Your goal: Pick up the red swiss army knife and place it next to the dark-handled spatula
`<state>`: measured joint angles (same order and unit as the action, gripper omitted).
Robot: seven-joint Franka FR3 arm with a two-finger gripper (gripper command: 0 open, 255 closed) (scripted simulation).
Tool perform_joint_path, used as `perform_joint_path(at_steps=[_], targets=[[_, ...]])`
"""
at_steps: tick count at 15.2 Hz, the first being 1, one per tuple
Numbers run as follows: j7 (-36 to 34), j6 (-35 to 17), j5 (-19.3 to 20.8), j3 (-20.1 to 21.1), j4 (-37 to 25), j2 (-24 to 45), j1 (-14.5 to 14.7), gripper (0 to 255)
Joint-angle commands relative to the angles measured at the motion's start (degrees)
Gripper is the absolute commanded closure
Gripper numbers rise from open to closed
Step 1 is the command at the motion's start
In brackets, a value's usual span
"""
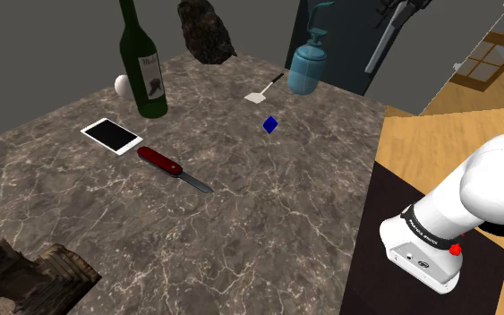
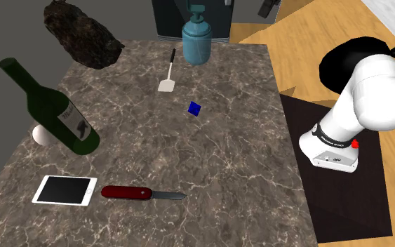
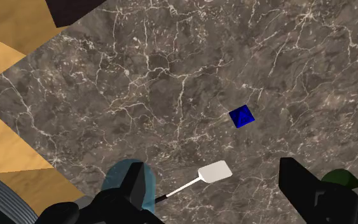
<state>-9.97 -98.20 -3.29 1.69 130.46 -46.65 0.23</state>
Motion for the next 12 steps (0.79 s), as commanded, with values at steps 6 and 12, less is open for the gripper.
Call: perform_joint_path(at_steps=[6, 12], targets=[[-3.08, -5.05, -1.77, 4.82, 0.55, 5.6, 1.8, 0], [-6.88, -10.82, -2.91, 10.6, -0.62, 13.84, 3.53, 0]])
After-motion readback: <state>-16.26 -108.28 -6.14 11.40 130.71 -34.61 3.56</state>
